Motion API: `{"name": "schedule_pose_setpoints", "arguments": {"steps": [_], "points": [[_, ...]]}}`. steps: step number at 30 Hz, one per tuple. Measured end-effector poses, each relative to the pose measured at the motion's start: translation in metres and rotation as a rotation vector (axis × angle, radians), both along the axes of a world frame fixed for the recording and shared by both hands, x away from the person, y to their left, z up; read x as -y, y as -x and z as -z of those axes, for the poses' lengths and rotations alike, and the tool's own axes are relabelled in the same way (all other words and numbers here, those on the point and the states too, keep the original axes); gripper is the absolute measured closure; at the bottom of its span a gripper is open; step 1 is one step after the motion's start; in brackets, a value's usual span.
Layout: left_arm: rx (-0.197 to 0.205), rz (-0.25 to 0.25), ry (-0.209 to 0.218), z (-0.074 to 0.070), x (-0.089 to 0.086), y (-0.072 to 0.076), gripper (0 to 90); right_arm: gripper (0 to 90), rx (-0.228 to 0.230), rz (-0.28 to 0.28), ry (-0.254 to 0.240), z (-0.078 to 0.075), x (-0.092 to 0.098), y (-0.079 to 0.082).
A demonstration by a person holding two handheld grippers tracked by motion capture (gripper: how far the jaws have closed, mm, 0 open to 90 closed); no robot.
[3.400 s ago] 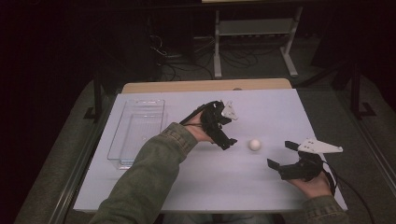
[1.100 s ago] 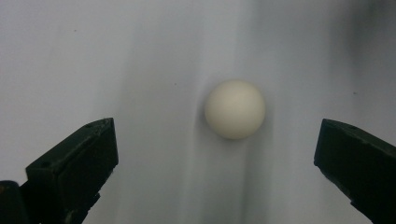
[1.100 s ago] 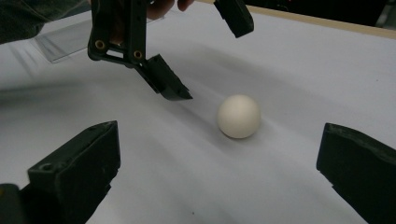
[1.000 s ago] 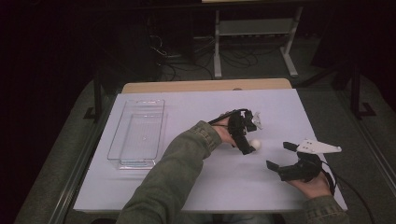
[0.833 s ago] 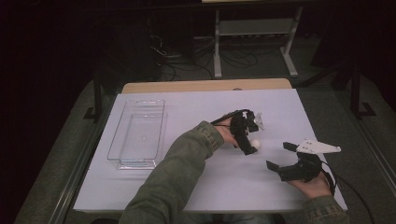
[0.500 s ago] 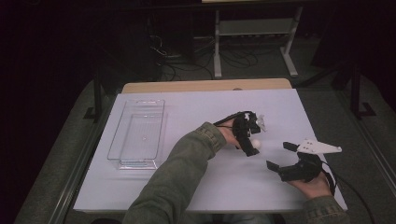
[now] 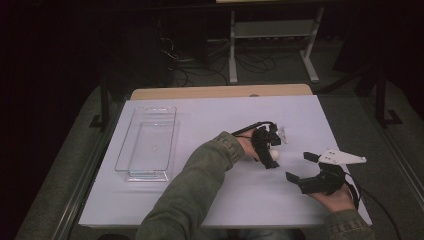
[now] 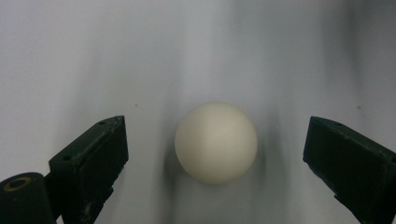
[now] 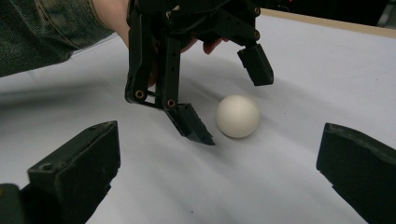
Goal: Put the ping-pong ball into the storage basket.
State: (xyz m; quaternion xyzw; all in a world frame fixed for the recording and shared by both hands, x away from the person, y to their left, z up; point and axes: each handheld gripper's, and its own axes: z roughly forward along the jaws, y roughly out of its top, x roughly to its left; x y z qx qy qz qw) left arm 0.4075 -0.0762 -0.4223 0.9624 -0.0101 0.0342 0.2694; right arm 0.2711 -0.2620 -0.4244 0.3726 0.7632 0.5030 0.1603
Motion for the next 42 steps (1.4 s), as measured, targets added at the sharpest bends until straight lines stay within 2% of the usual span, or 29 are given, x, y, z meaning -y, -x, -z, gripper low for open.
{"name": "schedule_pose_setpoints", "arguments": {"steps": [4, 7, 9, 11, 19, 26, 29, 33, 35, 42], "points": [[-0.007, -0.006, 0.006, -0.0009, -0.0001, -0.0005, 7.4, 0.0, -0.001, -0.002, -0.003, 0.0000, 0.0002, -0.0002], [-0.017, -0.008, 0.005, -0.0014, -0.0007, -0.0013, 14.7, 0.0, -0.003, -0.003, -0.003, 0.0002, 0.0003, -0.0004], [0.009, -0.022, -0.008, -0.0013, -0.0006, -0.0006, 24.4, 0.0, -0.006, -0.001, -0.005, 0.0005, 0.0008, -0.0006], [-0.005, -0.024, -0.002, -0.0016, -0.0013, -0.0013, 25.9, 0.0, -0.007, 0.003, -0.009, 0.0009, 0.0016, -0.0010], [-0.010, -0.013, -0.003, -0.0013, -0.0017, -0.0003, 32.9, 0.0, -0.011, 0.002, -0.009, 0.0014, 0.0023, -0.0013], [0.011, -0.013, -0.023, -0.0005, -0.0016, 0.0006, 40.5, 0.0, -0.010, 0.006, -0.012, 0.0017, 0.0032, -0.0016], [0.015, -0.020, -0.033, -0.0001, -0.0014, 0.0002, 47.8, 0.0, -0.010, 0.006, -0.012, 0.0017, 0.0031, -0.0016], [0.002, -0.013, -0.033, -0.0004, -0.0021, -0.0005, 50.2, 0.0, -0.009, 0.004, -0.008, 0.0020, 0.0030, -0.0019], [0.021, -0.009, -0.038, -0.0008, -0.0018, 0.0006, 50.3, 0.0, -0.012, 0.003, -0.005, 0.0022, 0.0023, -0.0020], [0.031, 0.003, -0.033, -0.0047, 0.0004, 0.0043, 50.4, 0.0, -0.014, 0.003, -0.003, 0.0022, 0.0014, -0.0014]]}}
